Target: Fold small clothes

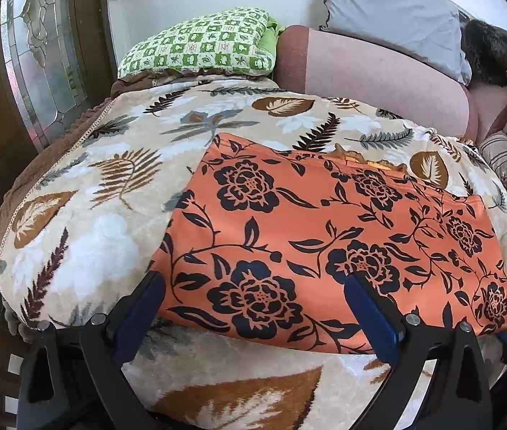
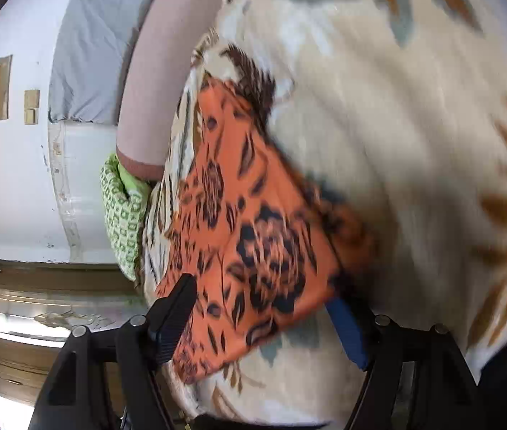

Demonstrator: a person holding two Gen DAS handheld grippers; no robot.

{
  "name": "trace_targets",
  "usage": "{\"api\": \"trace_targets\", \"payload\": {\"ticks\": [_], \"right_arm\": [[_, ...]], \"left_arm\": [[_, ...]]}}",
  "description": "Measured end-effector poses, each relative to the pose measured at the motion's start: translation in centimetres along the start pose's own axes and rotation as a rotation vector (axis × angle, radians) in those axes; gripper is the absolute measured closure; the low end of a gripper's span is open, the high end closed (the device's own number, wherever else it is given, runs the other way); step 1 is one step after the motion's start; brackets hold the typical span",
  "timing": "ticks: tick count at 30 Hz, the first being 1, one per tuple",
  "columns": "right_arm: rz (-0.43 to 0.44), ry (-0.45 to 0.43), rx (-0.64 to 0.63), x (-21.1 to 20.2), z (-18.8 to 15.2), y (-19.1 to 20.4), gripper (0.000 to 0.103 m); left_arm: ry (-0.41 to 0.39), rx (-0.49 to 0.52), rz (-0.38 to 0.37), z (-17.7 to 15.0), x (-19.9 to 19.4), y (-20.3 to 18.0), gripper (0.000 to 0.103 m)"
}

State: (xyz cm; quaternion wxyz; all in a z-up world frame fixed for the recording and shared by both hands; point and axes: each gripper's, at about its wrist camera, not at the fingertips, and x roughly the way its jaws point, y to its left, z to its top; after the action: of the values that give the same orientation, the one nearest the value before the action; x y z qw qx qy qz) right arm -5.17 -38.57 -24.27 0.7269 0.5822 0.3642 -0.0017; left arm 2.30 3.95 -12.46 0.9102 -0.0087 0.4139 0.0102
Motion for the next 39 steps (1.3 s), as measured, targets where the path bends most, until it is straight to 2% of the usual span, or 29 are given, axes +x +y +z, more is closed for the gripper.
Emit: {"api": "trace_targets", "payload": {"ticks": [3, 5, 8, 13, 18, 21, 25, 27, 28, 29, 30, 31, 32, 34, 36, 38, 39], "right_arm": [[0.019, -0.033, -0.005, 0.1, 0.8, 0.7, 0.030], [-0.010, -0.046, -0.039, 0.4, 1.0, 1.5, 0.034], [-0.051, -0.042, -0.063, 0.9, 0.6, 1.7, 0.034], [-0.054, -0.044, -0.071, 1.5, 0.8, 1.9, 0.032], [-0.060, -0.046, -0.077, 2.0, 1.0, 1.8, 0.032], [-0.061, -0.062, -0.122, 1.5, 0.8, 2.8, 0.034], [-0.096, -0.078, -0.187, 1.6, 0.7, 4.1, 0.033], [-0.116, -0.056, -0.150, 2.4, 0.9, 3.2, 0.032], [-0.106, -0.052, -0.140, 2.6, 1.0, 2.9, 0.032], [-0.107, -0.054, -0.149, 2.6, 1.0, 3.0, 0.034], [-0.115, -0.055, -0.168, 2.6, 1.0, 3.2, 0.042], [-0.132, -0.048, -0.189, 2.7, 1.1, 3.4, 0.071], [-0.144, -0.039, -0.195, 2.8, 1.2, 3.5, 0.079], [-0.156, -0.027, -0.196, 3.0, 1.3, 3.3, 0.079], [-0.157, -0.015, -0.188, 3.1, 1.3, 3.1, 0.076], [-0.145, -0.027, -0.156, 2.9, 1.1, 2.7, 0.076], [-0.149, -0.029, -0.152, 2.9, 1.1, 2.6, 0.076]], "left_arm": [[0.002, 0.003, 0.003, 0.0, 0.4, -0.2, 0.002], [-0.002, 0.001, 0.010, 0.2, 0.6, -0.2, 0.003], [-0.006, -0.002, 0.009, 0.7, 1.4, -0.6, 0.002], [0.001, 0.034, -0.001, 1.5, 3.2, -2.3, 0.003], [0.053, 0.058, 0.004, 1.4, 5.9, -3.4, 0.002], [0.086, 0.060, 0.004, 1.1, 6.7, -3.5, 0.003], [0.042, 0.041, -0.019, 1.5, 6.0, -3.4, 0.003], [0.068, 0.058, -0.015, 1.4, 6.9, -3.8, 0.003], [0.114, 0.091, -0.001, 1.1, 8.2, -4.4, 0.002], [0.148, 0.120, 0.015, 0.7, 9.2, -4.7, 0.001], [0.135, 0.149, 0.032, 0.5, 9.6, -5.1, 0.000], [0.115, 0.156, 0.037, 0.5, 9.4, -5.2, 0.000], [0.125, 0.158, 0.043, 0.6, 9.3, -5.3, 0.000], [0.133, 0.127, 0.019, 1.2, 8.6, -5.0, 0.001], [0.086, 0.095, -0.023, 1.8, 7.1, -4.8, 0.001], [0.051, 0.112, -0.025, 2.0, 6.3, -5.0, 0.001], [0.064, 0.129, -0.014, 2.0, 6.6, -5.2, 0.001]]}}
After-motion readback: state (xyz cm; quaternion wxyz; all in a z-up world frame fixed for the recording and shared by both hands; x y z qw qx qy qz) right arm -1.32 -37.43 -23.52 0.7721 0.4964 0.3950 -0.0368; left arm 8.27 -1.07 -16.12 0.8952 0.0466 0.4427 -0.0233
